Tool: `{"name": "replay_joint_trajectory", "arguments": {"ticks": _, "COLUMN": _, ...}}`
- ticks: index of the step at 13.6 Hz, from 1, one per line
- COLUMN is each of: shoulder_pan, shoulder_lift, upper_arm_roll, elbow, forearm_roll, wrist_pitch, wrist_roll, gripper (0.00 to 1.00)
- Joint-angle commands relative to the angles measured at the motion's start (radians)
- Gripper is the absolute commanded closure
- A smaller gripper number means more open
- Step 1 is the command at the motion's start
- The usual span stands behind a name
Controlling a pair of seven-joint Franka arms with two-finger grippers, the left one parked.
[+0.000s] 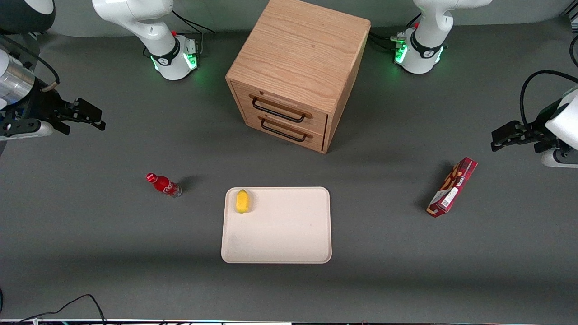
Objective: Place coke bottle on tray
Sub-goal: 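Move the open right gripper down toward the red Coca-Cola bottle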
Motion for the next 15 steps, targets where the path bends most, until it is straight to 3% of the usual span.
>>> {"name": "replay_joint_trajectory", "arguments": {"ticks": 1, "shoulder_pan": 0.01, "shoulder_lift": 0.026, "upper_arm_roll": -0.017, "elbow": 0.044, "forearm_roll": 0.026, "wrist_pitch": -0.036, "wrist_roll": -0.038, "gripper": 0.0}}
{"name": "replay_joint_trajectory", "arguments": {"ticks": 6, "shoulder_pan": 0.007, "shoulder_lift": 0.045, "upper_arm_roll": -0.011, "elbow": -0.002, "forearm_roll": 0.024, "wrist_pitch": -0.028, "wrist_roll": -0.014, "gripper": 0.0}}
{"name": "replay_joint_trajectory", "arguments": {"ticks": 10, "shoulder_pan": 0.017, "shoulder_lift": 0.051, "upper_arm_roll": 0.002, "elbow": -0.307, "forearm_roll": 0.024, "wrist_pitch": 0.364, "wrist_roll": -0.024, "gripper": 0.0}}
{"name": "replay_joint_trajectory", "arguments": {"ticks": 15, "shoulder_pan": 0.018, "shoulder_lift": 0.219, "upper_arm_roll": 0.045, "elbow": -0.343, "forearm_roll": 0.022, "wrist_pitch": 0.61, "wrist_roll": -0.015, "gripper": 0.0}}
